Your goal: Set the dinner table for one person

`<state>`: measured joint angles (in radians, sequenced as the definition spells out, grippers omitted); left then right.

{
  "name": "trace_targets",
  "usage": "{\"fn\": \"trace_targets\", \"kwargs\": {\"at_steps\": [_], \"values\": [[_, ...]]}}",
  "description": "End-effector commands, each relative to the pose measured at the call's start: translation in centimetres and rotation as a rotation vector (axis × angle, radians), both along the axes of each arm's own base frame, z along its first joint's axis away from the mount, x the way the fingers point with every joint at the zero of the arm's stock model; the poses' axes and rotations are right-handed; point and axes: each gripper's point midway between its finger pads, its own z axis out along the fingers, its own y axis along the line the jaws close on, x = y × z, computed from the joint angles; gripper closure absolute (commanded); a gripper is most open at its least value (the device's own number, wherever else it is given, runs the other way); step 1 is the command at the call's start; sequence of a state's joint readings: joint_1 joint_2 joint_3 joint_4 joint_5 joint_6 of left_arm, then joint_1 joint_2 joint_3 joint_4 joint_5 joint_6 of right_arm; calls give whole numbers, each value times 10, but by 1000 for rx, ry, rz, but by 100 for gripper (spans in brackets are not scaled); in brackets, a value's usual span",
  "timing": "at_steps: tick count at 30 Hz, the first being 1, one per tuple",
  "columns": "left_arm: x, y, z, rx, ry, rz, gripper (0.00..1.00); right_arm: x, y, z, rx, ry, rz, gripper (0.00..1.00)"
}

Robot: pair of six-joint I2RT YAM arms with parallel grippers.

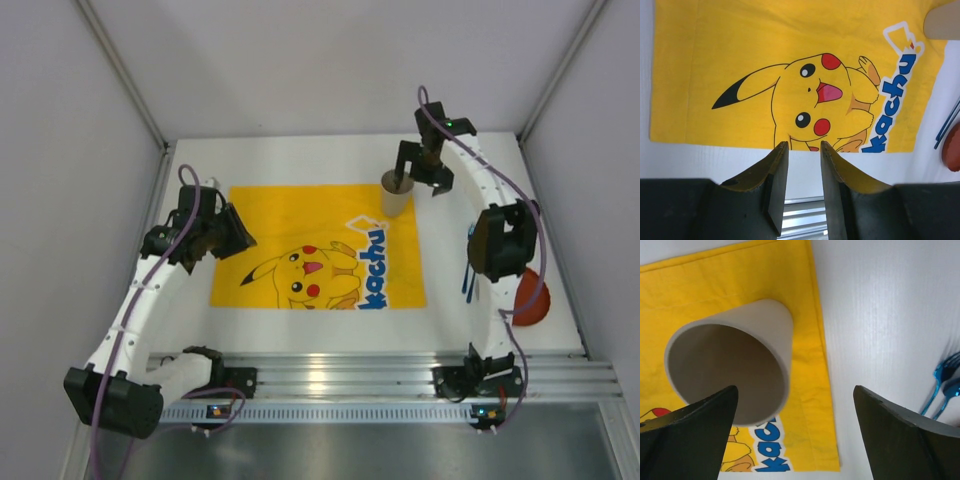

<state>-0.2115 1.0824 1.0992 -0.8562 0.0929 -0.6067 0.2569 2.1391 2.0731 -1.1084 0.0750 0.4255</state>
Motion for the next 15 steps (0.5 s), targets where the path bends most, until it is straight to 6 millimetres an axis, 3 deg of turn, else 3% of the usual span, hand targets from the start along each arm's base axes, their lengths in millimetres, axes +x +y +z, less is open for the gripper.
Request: {"fn": "trace_targets", "kwargs": {"at_steps": [1,2,3,4,5,6,7,8,9,10,11,12,15], "values": [[-1,-7,5,-26,-18,-37,62,-15,-62,74,-20,-137,-117,0],[1,-10,5,-39,-23,-43,62,-25,-74,92,-2,-178,-138,0],[1,-11,5,-43,-26,-46,62,-37,-85,79,-4,-147,-160,0],[0,-12,2,-48,-19,-50,62,-45,-108,79,-1,-146,-213,0],[0,-14,1,-60,-22,-59,62,-58,-117,92,10,-181,-231,0],[0,-15,1,-65,-23,-63,62,-75,-131,70,2,-127,-267,0],[-2,-17,-4,-71,-11,-70,62,-87,-148,64,-5,-110,-315,0],[-3,-18,-5,-77,-9,-76,62,-100,-155,67,-12,-119,-331,0],[-4,-21,-5,-88,-10,-89,62,-121,-159,41,-23,-46,-345,0],[-6,-21,-8,-86,-5,-96,62,-133,-167,31,-27,-18,-372,0],[-7,-21,-9,-82,-9,-104,62,-145,-168,28,-29,-11,-383,0],[-10,-21,-12,-80,-7,-115,62,-163,-169,8,-18,35,-399,0],[-15,-22,-20,-83,8,-131,62,-193,-173,-34,13,123,-440,5]]}}
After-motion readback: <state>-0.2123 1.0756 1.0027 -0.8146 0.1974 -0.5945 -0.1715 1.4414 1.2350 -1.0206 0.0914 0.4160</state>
